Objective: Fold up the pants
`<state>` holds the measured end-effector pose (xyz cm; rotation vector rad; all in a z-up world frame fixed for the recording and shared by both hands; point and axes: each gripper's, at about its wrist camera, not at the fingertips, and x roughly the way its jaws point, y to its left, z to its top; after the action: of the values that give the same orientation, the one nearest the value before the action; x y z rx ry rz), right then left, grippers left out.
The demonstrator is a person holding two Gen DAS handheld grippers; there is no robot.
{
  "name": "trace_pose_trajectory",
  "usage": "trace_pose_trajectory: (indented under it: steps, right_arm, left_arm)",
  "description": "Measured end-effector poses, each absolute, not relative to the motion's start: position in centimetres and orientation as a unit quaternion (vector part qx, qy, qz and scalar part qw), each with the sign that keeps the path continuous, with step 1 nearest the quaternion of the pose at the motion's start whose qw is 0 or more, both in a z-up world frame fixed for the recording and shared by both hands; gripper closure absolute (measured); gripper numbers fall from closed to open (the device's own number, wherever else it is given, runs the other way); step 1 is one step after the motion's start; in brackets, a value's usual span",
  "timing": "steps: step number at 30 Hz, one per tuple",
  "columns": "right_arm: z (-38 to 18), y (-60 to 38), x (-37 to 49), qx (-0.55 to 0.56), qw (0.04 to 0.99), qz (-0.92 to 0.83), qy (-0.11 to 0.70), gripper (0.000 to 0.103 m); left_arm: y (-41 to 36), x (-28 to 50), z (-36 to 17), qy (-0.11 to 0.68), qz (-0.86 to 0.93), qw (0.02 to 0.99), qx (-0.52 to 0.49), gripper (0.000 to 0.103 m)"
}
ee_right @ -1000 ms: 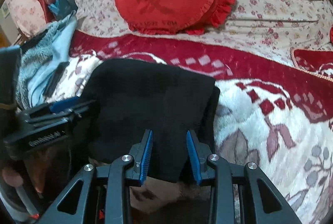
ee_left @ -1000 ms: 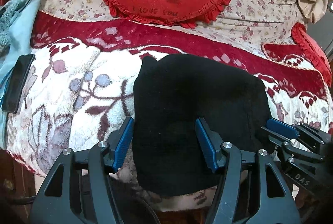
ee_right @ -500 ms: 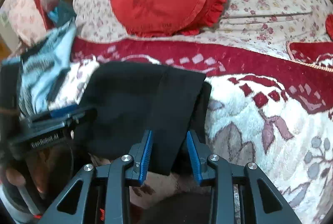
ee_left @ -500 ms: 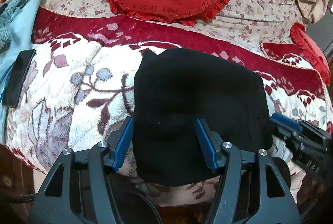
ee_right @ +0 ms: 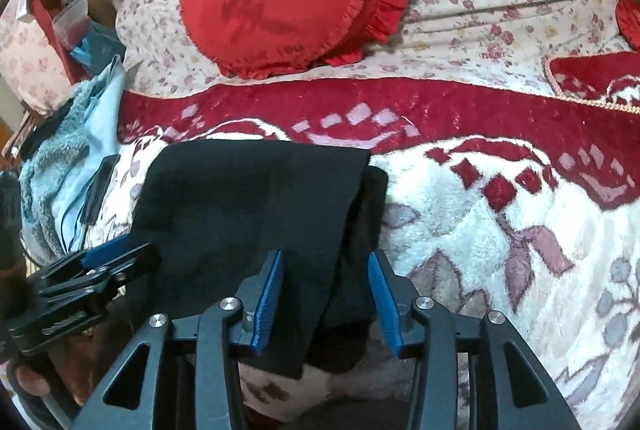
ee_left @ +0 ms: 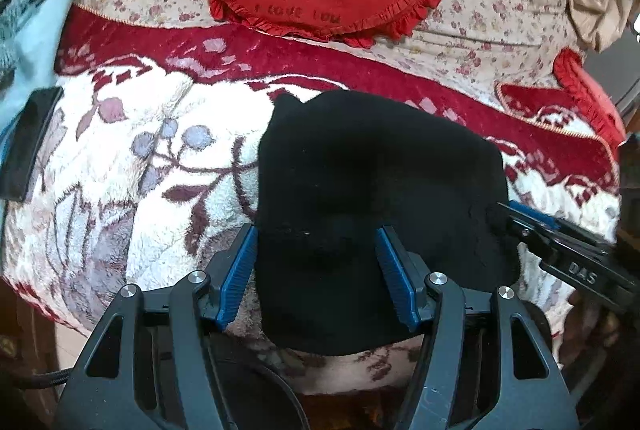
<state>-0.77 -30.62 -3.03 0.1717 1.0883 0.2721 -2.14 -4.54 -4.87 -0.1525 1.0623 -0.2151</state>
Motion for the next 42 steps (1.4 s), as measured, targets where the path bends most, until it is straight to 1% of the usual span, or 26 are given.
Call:
trace_pose_trajectory:
  steps: [3, 4, 5, 7, 10, 11, 15, 16, 18, 19, 20, 21, 23, 24, 26, 30, 32, 35, 37, 40, 42]
  right_arm:
    - [-3.9, -31.6, 0.1, 0.099, 0.832, 0.139, 0.528, 0.052]
    - [-4.2, -31.8, 0.4, 0.102, 0.829, 0.141, 0.531, 0.046]
    - [-4.4, -32.1, 0.7, 0.106, 0.827, 0.144, 0.533, 0.042]
    - [-5.0, -32.7, 1.3, 0.132, 0.817, 0.157, 0.538, 0.042]
    - [-5.6, -33.1, 1.8, 0.170, 0.804, 0.176, 0.542, 0.042]
    - [-5.8, -33.0, 1.9, 0.177, 0.800, 0.181, 0.544, 0.042]
    - [-6.7, -32.6, 2.6, 0.183, 0.792, 0.191, 0.550, 0.041]
    - [-6.7, -32.5, 2.7, 0.184, 0.791, 0.193, 0.550, 0.041]
    - [-6.7, -32.4, 2.8, 0.186, 0.791, 0.195, 0.549, 0.041]
    - [-6.5, -32.1, 2.9, 0.181, 0.795, 0.197, 0.545, 0.046]
    - [-6.2, -31.9, 2.8, 0.169, 0.800, 0.196, 0.541, 0.049]
    - [-5.8, -31.5, 2.7, 0.157, 0.806, 0.194, 0.536, 0.052]
    - [-4.7, -30.7, 2.3, 0.133, 0.821, 0.188, 0.522, 0.058]
    - [-4.1, -30.4, 2.3, 0.128, 0.827, 0.187, 0.515, 0.059]
    - [-2.9, -30.1, 2.6, 0.125, 0.836, 0.190, 0.499, 0.062]
    - [-1.0, -29.5, 4.4, 0.139, 0.848, 0.202, 0.471, 0.062]
    - [-0.7, -28.7, 6.0, 0.137, 0.853, 0.201, 0.462, 0.062]
    - [-1.7, -27.7, 8.8, 0.141, 0.852, 0.194, 0.465, 0.061]
    - [-3.5, -26.9, 10.7, 0.126, 0.846, 0.172, 0.489, 0.061]
    - [-4.9, -26.5, 11.1, 0.094, 0.849, 0.151, 0.498, 0.061]
    - [-4.5, -27.0, 10.5, 0.101, 0.851, 0.147, 0.494, 0.061]
  left_arm:
    - [-3.3, -1.7, -5.1, 0.510, -0.108, 0.846, -0.111, 0.040]
    - [-2.9, -1.5, -5.3, 0.512, -0.111, 0.842, -0.125, 0.037]
    - [-2.7, -1.3, -5.4, 0.514, -0.113, 0.840, -0.132, 0.033]
    - [-2.4, -0.9, -5.9, 0.520, -0.119, 0.833, -0.151, 0.030]
    - [-2.3, -0.3, -7.0, 0.535, -0.126, 0.817, -0.173, 0.030]
    - [-2.4, -0.1, -7.2, 0.537, -0.127, 0.815, -0.175, 0.026]
    - [-2.6, 0.9, -8.2, 0.548, -0.142, 0.799, -0.203, 0.024]
    - [-2.6, 1.0, -8.4, 0.549, -0.144, 0.797, -0.207, 0.021]
    - [-3.0, 1.1, -8.6, 0.546, -0.147, 0.798, -0.208, 0.020]
    - [-3.2, 1.1, -8.4, 0.544, -0.149, 0.801, -0.200, 0.022]
    - [-3.5, 1.0, -8.1, 0.540, -0.155, 0.805, -0.193, 0.035]
    - [-3.7, 0.9, -7.8, 0.538, -0.161, 0.807, -0.185, 0.038]
    - [-3.8, 0.8, -6.9, 0.532, -0.169, 0.811, -0.176, 0.053]
    - [-3.7, 1.0, -6.4, 0.530, -0.173, 0.812, -0.175, 0.055]
    - [-3.1, 1.4, -5.5, 0.521, -0.176, 0.817, -0.175, 0.056]
    - [-2.1, 3.6, -3.2, 0.492, -0.168, 0.837, -0.169, 0.056]
    - [-1.9, 5.0, -3.0, 0.488, -0.157, 0.844, -0.159, 0.056]
    - [-1.7, 7.2, -4.4, 0.499, -0.139, 0.842, -0.152, 0.056]
    - [-1.5, 8.5, -6.4, 0.523, -0.124, 0.830, -0.152, 0.055]
    - [-0.7, 8.4, -7.5, 0.522, -0.128, 0.826, -0.170, 0.047]
    - [-0.4, 8.2, -7.4, 0.521, -0.129, 0.825, -0.175, 0.046]
